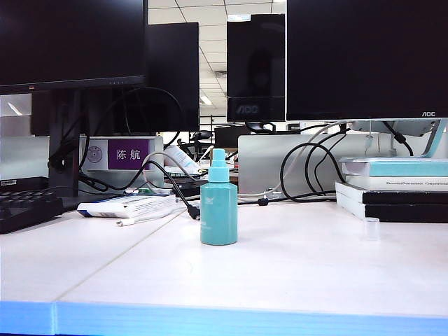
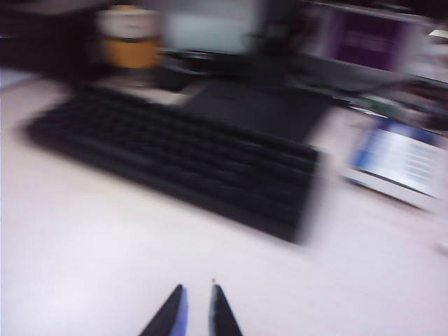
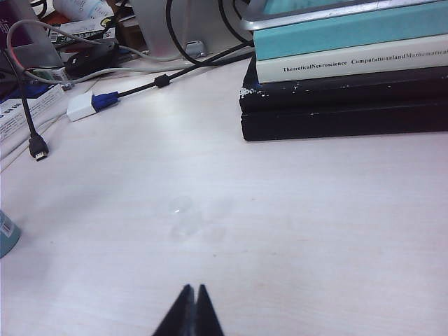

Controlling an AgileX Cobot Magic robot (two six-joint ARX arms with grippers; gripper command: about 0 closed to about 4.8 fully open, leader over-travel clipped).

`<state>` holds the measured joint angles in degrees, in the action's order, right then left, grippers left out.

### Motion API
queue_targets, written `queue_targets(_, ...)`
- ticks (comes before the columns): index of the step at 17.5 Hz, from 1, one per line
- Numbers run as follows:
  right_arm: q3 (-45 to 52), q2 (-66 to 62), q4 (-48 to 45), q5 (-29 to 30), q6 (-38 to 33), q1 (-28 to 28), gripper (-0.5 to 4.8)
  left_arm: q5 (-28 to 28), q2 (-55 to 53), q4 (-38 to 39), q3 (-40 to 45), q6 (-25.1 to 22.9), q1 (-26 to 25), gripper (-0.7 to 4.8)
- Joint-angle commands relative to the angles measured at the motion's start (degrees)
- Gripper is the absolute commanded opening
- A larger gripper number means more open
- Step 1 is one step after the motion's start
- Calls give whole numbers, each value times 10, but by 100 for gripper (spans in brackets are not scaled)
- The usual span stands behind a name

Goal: Pick up the sprayer with the left hand and remove the lid with the right hand then place it on the table.

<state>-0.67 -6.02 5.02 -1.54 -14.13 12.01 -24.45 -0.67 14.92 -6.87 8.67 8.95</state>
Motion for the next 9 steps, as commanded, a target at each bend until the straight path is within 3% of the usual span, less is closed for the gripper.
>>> queue_targets(1, 3, 1, -10, -2, -2, 1, -1, 9, 3, -13, 7, 2, -60, 57)
queue_targets(4, 3, 8, -3, 1, -2, -1, -1, 27, 6, 16, 9, 2, -98, 57)
queue_targets(9, 3, 59, 4, 6, -2, 0, -1, 57, 6, 44, 29, 2, -109, 57)
